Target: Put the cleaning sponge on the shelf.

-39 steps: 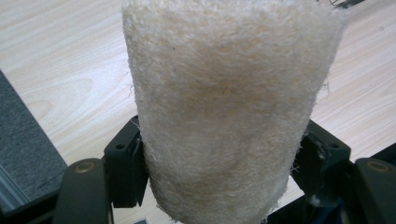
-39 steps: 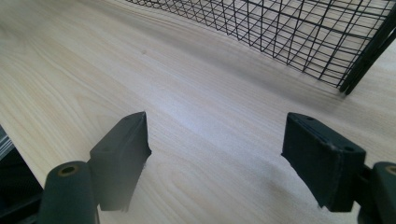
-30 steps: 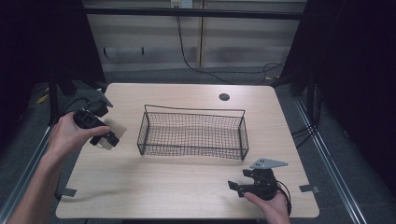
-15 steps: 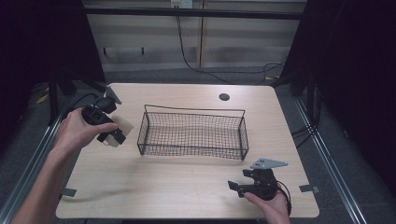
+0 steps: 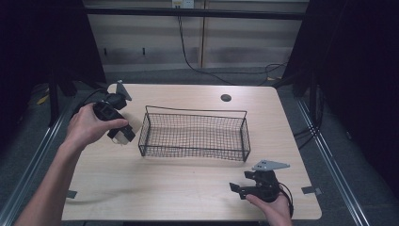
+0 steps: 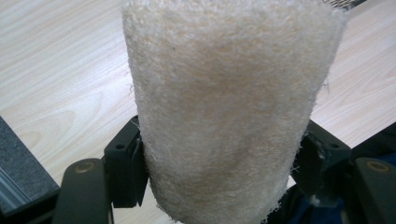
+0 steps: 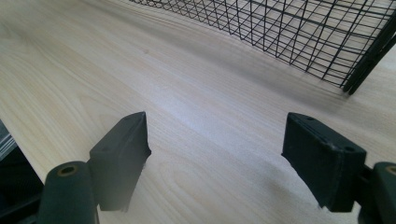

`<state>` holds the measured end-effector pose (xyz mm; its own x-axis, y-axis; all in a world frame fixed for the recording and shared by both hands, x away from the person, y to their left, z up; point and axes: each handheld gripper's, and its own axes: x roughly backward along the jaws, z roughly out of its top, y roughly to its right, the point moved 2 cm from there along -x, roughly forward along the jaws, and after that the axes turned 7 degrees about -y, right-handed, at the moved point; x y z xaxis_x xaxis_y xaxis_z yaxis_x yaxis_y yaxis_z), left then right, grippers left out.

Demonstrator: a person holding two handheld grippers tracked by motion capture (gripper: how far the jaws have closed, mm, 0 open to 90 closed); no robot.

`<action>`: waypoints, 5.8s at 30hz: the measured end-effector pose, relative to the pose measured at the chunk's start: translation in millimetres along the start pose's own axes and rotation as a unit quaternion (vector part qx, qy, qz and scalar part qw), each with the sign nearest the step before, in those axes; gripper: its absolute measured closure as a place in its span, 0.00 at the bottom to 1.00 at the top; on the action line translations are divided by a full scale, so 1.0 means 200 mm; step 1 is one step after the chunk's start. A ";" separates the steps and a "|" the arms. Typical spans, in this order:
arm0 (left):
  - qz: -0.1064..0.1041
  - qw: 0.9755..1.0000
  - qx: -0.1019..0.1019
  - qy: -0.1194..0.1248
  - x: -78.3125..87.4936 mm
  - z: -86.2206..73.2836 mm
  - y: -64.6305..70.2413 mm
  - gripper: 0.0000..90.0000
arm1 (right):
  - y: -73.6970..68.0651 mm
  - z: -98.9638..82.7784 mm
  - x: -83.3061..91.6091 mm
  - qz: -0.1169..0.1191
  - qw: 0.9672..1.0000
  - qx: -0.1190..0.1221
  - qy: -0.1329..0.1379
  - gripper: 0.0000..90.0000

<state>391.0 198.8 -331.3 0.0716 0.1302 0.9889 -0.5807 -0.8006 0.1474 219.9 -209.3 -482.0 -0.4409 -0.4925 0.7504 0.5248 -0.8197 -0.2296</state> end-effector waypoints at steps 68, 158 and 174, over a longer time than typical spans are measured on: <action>-0.025 0.987 0.157 -0.014 -0.33 0.42 0.17 0.34 | -0.01 0.00 0.00 0.009 1.000 0.003 0.000 0.25; 0.005 0.977 0.202 -0.067 -0.59 0.43 0.15 0.22 | -0.02 0.00 0.00 0.022 1.000 0.007 -0.003 0.24; -0.019 0.986 0.167 -0.018 -0.45 0.38 0.15 0.21 | -0.02 0.00 0.00 0.021 1.000 0.009 -0.002 0.24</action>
<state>428.7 118.6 -415.2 0.1196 0.1482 0.9817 -0.2783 -0.9442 0.1765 218.6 -206.1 -481.2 -0.4158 -0.5250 0.7426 0.5550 -0.7934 -0.2501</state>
